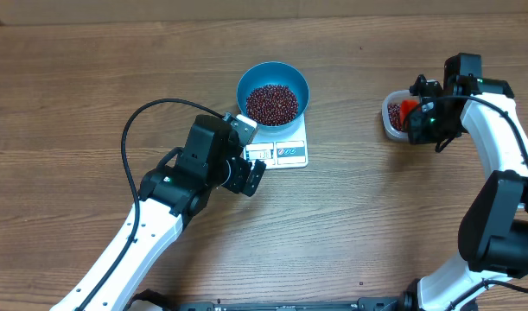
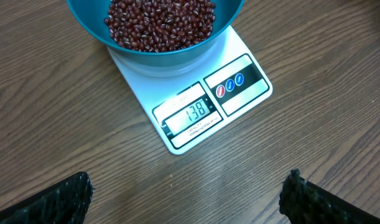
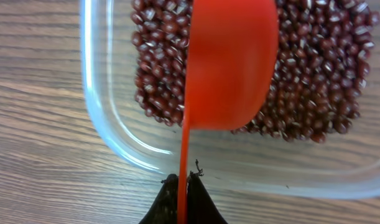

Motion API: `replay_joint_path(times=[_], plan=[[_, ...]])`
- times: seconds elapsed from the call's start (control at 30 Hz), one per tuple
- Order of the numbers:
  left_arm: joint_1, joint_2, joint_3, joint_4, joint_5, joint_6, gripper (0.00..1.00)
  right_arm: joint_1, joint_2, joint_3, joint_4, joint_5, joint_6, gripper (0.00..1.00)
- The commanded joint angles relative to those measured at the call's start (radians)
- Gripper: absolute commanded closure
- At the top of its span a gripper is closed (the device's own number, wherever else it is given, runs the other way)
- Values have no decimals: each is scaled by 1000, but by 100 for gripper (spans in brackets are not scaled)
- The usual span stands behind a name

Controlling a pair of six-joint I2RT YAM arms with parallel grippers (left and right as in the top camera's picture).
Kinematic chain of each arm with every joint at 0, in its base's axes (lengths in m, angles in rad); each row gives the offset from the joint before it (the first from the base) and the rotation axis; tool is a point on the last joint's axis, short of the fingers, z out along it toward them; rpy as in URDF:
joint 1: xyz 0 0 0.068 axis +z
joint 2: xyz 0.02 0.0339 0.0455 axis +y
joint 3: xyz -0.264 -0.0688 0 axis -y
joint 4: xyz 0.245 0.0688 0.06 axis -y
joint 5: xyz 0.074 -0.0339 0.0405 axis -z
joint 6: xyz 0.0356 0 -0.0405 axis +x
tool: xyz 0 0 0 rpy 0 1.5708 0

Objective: Scoop item into bowl and weigh 150g on scale
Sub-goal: 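Dip the red scoop into the beans in the tub and fill it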

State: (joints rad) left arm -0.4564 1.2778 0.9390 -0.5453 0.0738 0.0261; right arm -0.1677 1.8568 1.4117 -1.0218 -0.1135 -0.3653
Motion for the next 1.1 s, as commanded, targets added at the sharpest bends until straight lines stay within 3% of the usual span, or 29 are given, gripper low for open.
replay_joint_path(times=[0.0, 0.43, 1.07], plan=[[5, 5, -3, 3, -6, 4, 0, 24, 19, -31, 10, -38, -10, 96], [5, 5, -3, 3, -6, 4, 0, 74, 19, -15, -9, -30, 2, 96], [5, 5, -3, 3, -6, 4, 0, -84, 19, 89, -144, -395, 1, 96]])
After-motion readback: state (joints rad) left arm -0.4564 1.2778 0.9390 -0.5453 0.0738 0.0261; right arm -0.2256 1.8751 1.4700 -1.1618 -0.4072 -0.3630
